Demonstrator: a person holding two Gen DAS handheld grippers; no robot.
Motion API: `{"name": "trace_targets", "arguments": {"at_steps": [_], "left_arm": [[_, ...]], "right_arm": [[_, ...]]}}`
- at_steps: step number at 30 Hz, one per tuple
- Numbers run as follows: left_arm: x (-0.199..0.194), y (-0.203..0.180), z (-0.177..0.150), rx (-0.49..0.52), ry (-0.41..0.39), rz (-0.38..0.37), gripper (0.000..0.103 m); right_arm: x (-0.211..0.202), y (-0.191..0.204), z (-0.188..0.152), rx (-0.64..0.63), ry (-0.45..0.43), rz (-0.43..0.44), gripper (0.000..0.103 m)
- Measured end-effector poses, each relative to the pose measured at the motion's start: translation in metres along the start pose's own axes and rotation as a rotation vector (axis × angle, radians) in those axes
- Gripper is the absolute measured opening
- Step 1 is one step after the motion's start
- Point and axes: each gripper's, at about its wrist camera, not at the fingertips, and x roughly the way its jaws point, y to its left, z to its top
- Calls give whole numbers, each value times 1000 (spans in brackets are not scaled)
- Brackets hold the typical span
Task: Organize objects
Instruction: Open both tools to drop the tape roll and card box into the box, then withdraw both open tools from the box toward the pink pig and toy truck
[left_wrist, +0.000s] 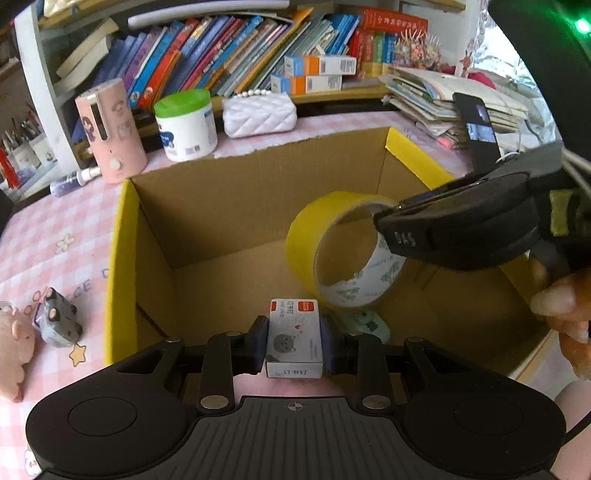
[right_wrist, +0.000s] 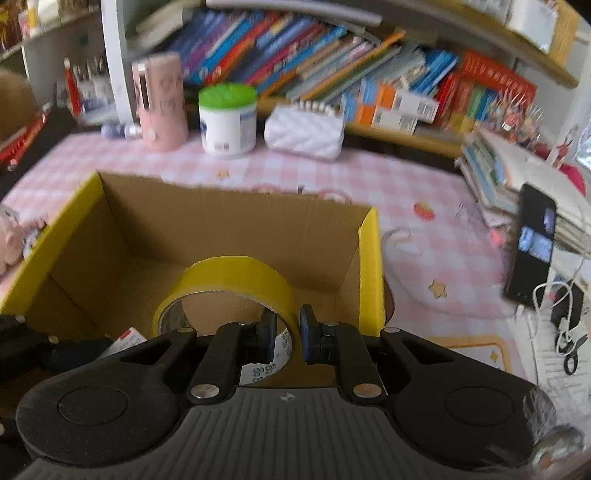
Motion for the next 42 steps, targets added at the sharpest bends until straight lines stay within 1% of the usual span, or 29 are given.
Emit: {"name": "trace_targets", "arguments": {"at_steps": [2,7,10,12,14,15,19,20,21,24,26,28,31,32,33,37,42], "left_arm": [[4,-2,1,3,11,4,28],[10,-5,3,5,25,-8,29],[7,-9,3,25,6,-15,36],[2,-9,3,30,-16,-21,41],[-5,-8,3,26,-41,-20,46],[-10,-7,2,23,-56,-19,48],[-34,-1,-3,16,-122,-19,52],[-42,1,-4,12,-141,-18,56],[-48,3,-6,6,-159,-17,59],[-71,9,-12,-18,-208,-16,61],[-87,14,-18,-29,-237,-14,62],[-101,19,-26,-41,-270,-5,67],[-116,25,-41,-60,-299,6,69],[-120,27,-47,-68,-299,9,70],[-121,29,-52,-76,-296,10,70],[-121,40,-73,-95,-255,16,70],[-125,55,-104,-105,-210,20,71]], "right_arm": [[4,4,-1,-43,-1,-20,13],[8,8,7,-80,14,-2,12],[11,9,8,-82,21,7,13],[10,8,7,-74,12,15,18],[5,6,4,-57,-2,27,21],[0,4,3,-45,-15,37,21],[-27,-2,-4,4,-88,56,21],[-35,-4,-6,13,-109,56,21],[-44,-4,-9,21,-136,52,21],[-73,-3,-19,23,-212,33,22],[-88,-2,-27,35,-243,24,22],[-105,0,-37,60,-272,12,22],[-125,4,-53,113,-302,-13,28],[-130,7,-59,137,-302,-32,33],[-133,10,-65,156,-297,-51,34],[-140,27,-91,239,-263,-94,34],[-142,61,-126,247,-222,-118,34]]}}
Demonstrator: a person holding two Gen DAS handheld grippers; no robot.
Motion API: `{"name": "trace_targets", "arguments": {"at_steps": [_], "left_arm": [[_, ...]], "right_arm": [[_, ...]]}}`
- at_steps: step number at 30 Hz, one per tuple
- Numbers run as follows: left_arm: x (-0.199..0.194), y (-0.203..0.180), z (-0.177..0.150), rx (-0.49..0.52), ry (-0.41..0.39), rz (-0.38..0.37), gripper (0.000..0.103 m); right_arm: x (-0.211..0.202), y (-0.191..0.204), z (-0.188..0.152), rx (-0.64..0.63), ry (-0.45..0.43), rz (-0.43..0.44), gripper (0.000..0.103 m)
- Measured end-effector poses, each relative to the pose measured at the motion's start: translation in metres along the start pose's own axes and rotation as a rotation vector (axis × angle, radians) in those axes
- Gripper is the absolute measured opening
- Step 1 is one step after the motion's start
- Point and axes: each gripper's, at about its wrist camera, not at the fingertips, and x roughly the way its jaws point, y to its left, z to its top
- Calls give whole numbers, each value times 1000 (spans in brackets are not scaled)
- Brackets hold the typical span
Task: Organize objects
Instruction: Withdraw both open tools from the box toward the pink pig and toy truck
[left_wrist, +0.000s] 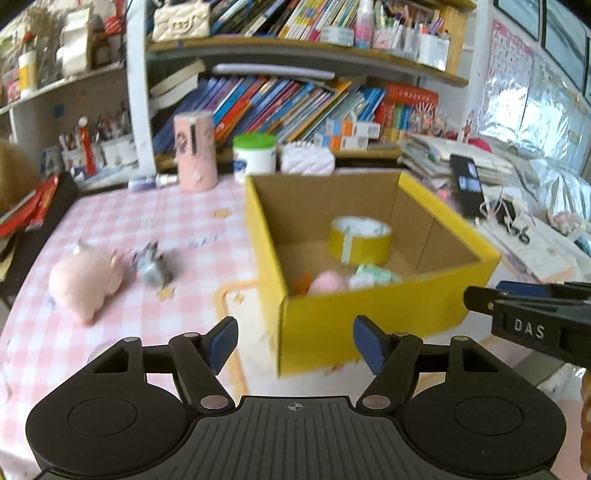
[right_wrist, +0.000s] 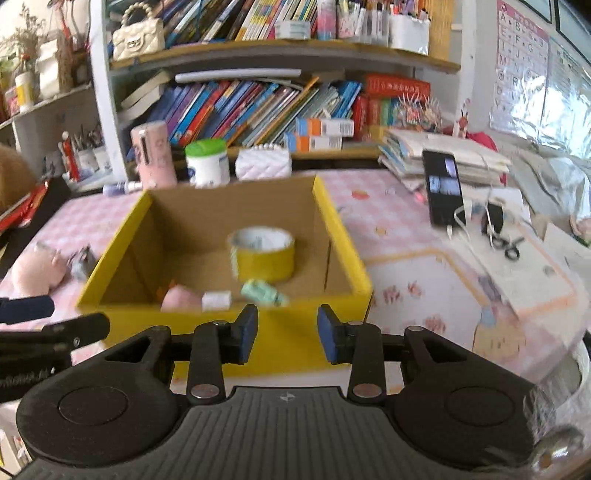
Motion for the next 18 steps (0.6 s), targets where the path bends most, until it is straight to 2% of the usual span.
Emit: {"name": "trace_targets", "arguments": {"at_steps": [5,10,18], "left_arm": [[-15,21,-25,-12,35,14,71],[-31,43,-43,-33,57,35,72],[-59,81,-65,-78,54,83,78]], "right_arm": [[-15,24,-31,27,40,6,34],[-26,51,-47,29,73,27,35],[-44,98,-66,2,85,60,46]]}}
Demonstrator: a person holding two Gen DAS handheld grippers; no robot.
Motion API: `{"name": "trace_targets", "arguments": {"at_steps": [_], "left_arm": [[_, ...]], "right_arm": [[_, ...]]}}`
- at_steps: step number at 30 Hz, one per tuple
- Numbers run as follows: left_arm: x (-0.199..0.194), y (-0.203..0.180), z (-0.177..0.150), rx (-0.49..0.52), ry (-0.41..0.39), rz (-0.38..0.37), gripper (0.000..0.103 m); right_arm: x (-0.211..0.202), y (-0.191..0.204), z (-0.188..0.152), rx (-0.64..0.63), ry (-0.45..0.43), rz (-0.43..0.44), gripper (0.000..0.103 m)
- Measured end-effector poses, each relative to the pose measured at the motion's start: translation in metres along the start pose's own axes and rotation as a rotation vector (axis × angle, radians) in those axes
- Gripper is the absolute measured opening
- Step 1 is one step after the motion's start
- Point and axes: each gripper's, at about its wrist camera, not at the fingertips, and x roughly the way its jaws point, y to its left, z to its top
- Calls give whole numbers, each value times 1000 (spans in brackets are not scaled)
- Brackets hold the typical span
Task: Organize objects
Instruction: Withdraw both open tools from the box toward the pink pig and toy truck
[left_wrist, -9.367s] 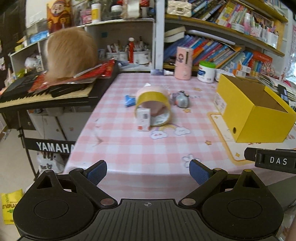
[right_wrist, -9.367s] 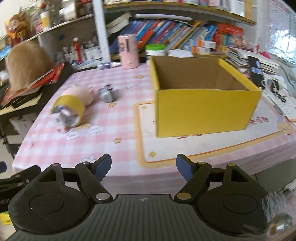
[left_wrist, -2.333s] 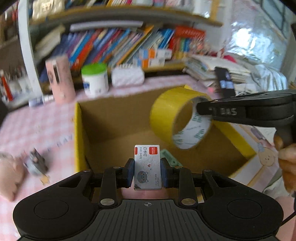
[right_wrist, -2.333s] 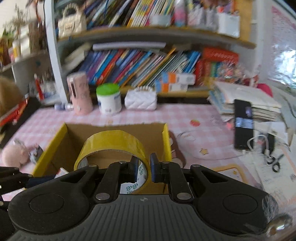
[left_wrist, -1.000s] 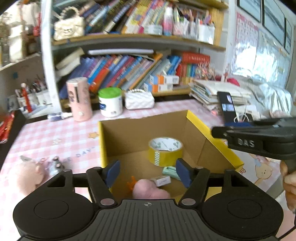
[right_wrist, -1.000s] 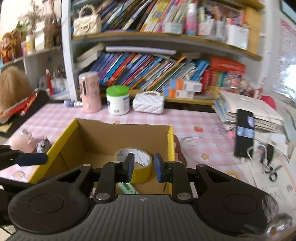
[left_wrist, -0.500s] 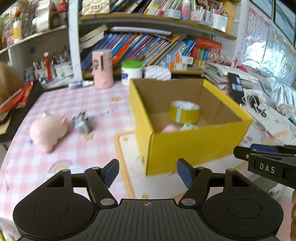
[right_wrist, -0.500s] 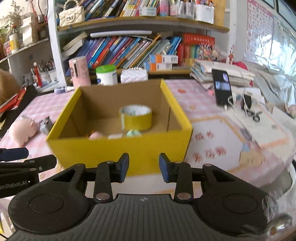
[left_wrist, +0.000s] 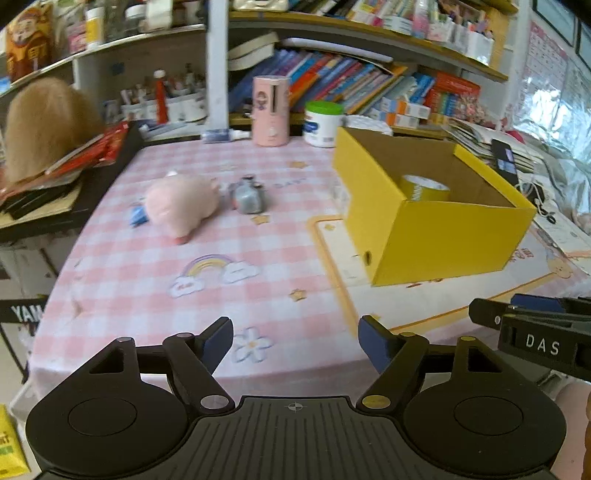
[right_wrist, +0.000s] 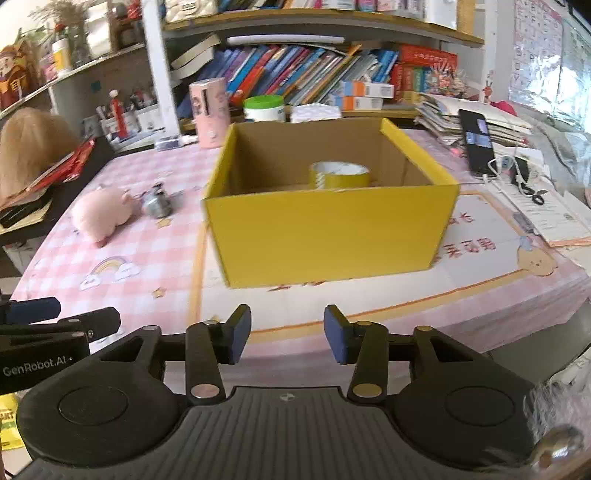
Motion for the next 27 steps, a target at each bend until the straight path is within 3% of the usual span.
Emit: {"name": "trace_targets", "arguments": {"at_steps": [5,27], "left_arm": [[-12,21,-9,-24,-5,22,83],[-47,84,-32,-82,-22,98,86]], "right_arm": [[-4,25,-8,-22,15,17,52],[-14,102,-23,-102,9,111,57]]}}
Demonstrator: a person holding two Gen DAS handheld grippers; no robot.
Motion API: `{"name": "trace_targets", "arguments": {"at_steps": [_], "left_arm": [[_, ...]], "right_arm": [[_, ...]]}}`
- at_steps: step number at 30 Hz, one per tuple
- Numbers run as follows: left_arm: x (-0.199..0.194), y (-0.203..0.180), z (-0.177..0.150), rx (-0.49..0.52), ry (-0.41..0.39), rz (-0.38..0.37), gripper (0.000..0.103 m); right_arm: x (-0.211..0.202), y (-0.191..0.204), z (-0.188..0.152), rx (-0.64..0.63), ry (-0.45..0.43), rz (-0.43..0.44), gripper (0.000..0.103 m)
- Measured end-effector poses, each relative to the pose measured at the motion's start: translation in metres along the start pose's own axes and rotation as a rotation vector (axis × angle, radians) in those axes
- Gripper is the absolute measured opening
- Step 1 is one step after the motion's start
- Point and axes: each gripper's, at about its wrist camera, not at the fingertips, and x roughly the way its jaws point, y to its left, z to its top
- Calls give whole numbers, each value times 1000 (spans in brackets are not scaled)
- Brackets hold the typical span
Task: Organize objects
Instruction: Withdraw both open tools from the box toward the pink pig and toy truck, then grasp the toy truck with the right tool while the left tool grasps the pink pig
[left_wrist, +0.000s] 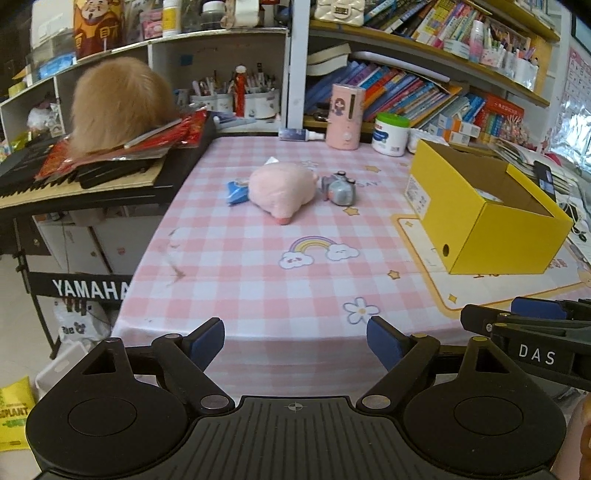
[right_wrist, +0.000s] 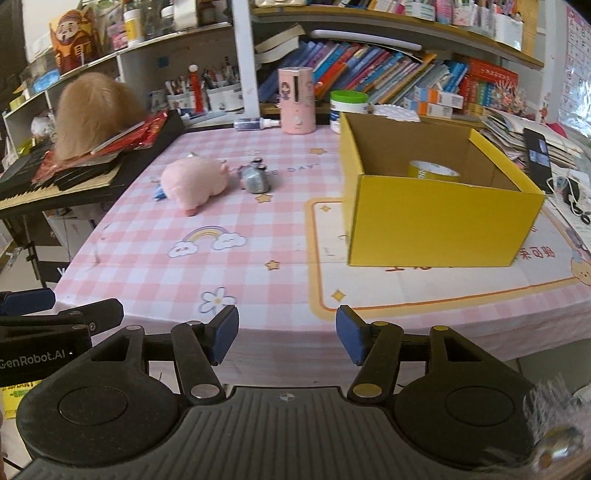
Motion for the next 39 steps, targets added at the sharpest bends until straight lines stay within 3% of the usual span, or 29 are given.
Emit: {"name": "trace_targets", "arguments": {"at_steps": [13,23,39], "left_arm": [[-4,24,0,-37,-11,15,87],[18,28,8,-53,18,18,86],[92,26,61,-90,46,50,86]], "right_arm": [[3,32,5,-54,1,33,58],[24,39,14,-85,28,49,58],[103,26,82,-105,49,77,58]]}}
